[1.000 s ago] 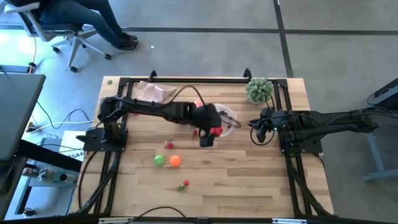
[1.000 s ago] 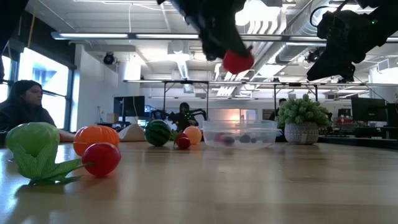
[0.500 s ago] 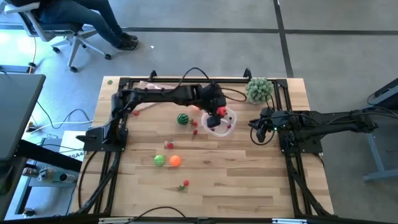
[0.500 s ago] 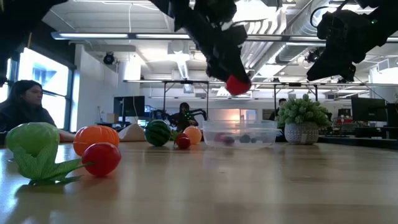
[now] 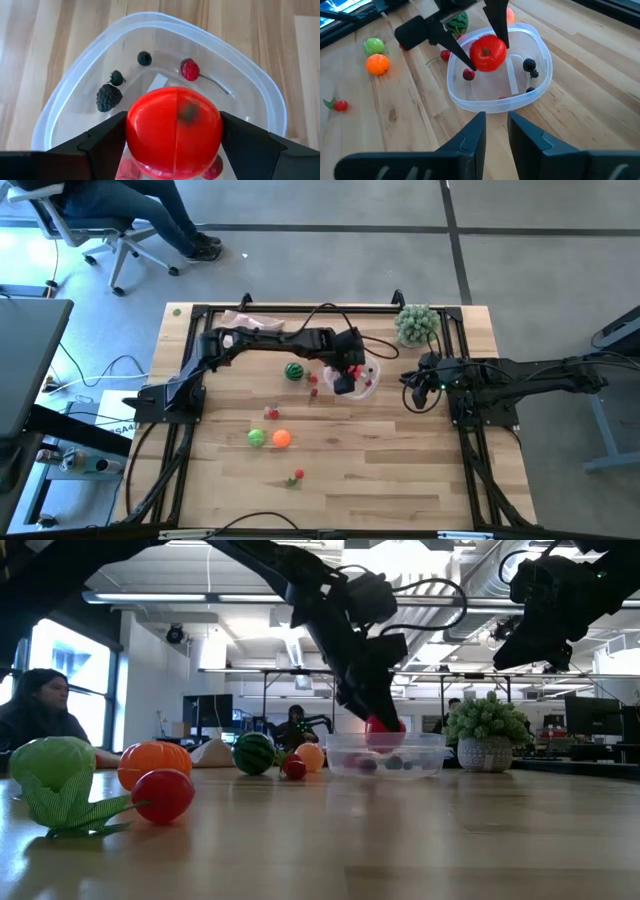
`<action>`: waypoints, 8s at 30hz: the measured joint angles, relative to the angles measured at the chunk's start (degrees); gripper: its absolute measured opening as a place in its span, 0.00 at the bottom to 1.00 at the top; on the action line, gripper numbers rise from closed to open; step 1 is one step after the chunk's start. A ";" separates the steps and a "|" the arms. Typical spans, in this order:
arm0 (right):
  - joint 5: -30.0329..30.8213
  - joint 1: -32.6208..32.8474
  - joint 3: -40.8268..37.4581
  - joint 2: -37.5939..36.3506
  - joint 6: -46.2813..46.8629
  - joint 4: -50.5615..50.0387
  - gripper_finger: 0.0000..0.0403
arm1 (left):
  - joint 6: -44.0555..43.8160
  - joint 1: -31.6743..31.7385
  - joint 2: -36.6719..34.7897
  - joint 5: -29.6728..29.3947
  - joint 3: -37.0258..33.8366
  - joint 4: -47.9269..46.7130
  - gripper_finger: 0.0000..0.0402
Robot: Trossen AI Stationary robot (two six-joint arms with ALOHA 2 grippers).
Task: Pick and placing Produce into tupperware
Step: Put the apple into the transparent bin, then put the peach into the transparent bin
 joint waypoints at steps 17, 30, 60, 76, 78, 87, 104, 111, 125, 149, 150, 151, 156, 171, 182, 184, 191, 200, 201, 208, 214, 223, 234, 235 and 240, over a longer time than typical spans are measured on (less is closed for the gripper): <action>0.00 0.01 0.00 0.00 0.04 0.00 0.18 | 0.28 0.00 0.13 -0.22 0.00 -0.25 0.74; 0.02 -0.01 0.00 0.00 0.06 0.00 0.18 | -0.52 0.00 -0.53 -2.16 0.00 -2.05 0.74; -0.11 0.02 -0.02 0.00 3.38 -0.02 0.18 | -50.80 18.69 -10.23 2.23 0.02 -21.78 0.74; 0.00 -0.01 -0.02 -0.02 1.64 -0.42 0.18 | -61.29 15.29 -9.35 -5.24 0.00 -23.85 0.74; -0.07 0.02 -0.02 -0.02 0.70 -0.42 0.18 | -61.75 14.72 -9.09 -5.09 -0.04 -24.51 0.74; -0.22 0.01 -0.02 -0.02 1.07 -0.46 0.18 | -62.40 12.29 -7.22 -6.38 -0.03 -23.58 0.74; -0.22 0.01 -0.02 -0.02 1.03 -0.44 0.18 | -54.64 10.48 -7.23 1.43 0.00 -14.74 0.74; -0.22 0.01 -0.02 -0.02 1.03 -0.44 0.18 | -53.57 10.40 -7.23 0.10 0.00 -15.87 0.74; -0.23 0.01 -0.02 -0.01 1.03 -0.41 0.18 | -59.52 10.88 -3.17 -4.96 0.02 -17.58 0.74; -0.22 -0.01 -0.02 -0.02 1.03 -0.42 0.18 | -62.74 12.82 -1.81 -7.50 -0.07 -19.13 0.74; -0.24 -0.01 -0.02 -0.02 1.03 -0.44 0.18 | -62.78 12.85 -1.85 -7.47 -0.08 -19.16 0.74; -0.24 0.02 -0.02 -0.02 1.03 -0.44 0.18 | -62.78 12.85 -1.93 -7.40 -0.07 -19.06 0.74; -0.23 0.00 -0.02 -0.01 1.03 -0.44 0.18 | -63.04 12.90 -2.12 -8.87 -0.07 -15.11 0.74; -0.22 0.01 -0.02 0.00 1.03 -0.29 0.18 | -62.69 14.40 0.09 -6.26 -0.02 -9.85 0.74; -0.23 0.01 -0.02 -0.02 1.03 -0.20 0.18 | -61.95 14.66 1.24 -5.12 -0.08 -6.85 0.74; -0.22 -0.01 -0.02 -0.02 1.03 -0.20 0.18 | -61.95 14.64 2.03 -4.62 0.07 -5.31 0.74; -0.23 0.00 -0.02 -0.02 1.03 -0.17 0.18 | -61.34 14.63 3.32 -3.02 0.03 -4.55 0.74; -0.22 0.00 -0.02 0.00 1.03 -0.17 0.18 | -58.47 14.64 3.37 -3.19 1.18 -2.73 0.74; -0.22 0.00 -0.02 -0.02 1.03 -0.17 0.18 | -58.33 14.64 3.37 -3.19 1.18 -2.77 0.74; -0.22 0.01 -0.02 -0.02 1.03 -0.17 0.18 | -58.84 14.64 3.37 -3.43 1.18 -2.72 0.74; -0.23 0.00 -0.02 -0.02 1.03 -0.17 0.18 | -59.15 14.64 3.35 -4.48 1.18 -2.30 0.74; -0.23 0.00 -0.02 0.00 1.03 -0.17 0.18 | -59.57 14.79 3.35 -4.92 1.85 -2.91 0.74; -0.22 -0.01 -0.02 -0.02 1.03 -0.09 0.18 | -57.51 16.75 3.19 -1.04 4.07 -4.34 0.74; -0.22 0.02 -0.02 -0.02 1.03 -0.09 0.18 | -57.49 16.98 3.19 -1.03 4.07 -4.35 0.74; -0.22 -0.01 -0.02 -0.02 1.03 -0.09 0.18 | -57.44 16.96 3.21 0.08 4.07 -2.80 0.74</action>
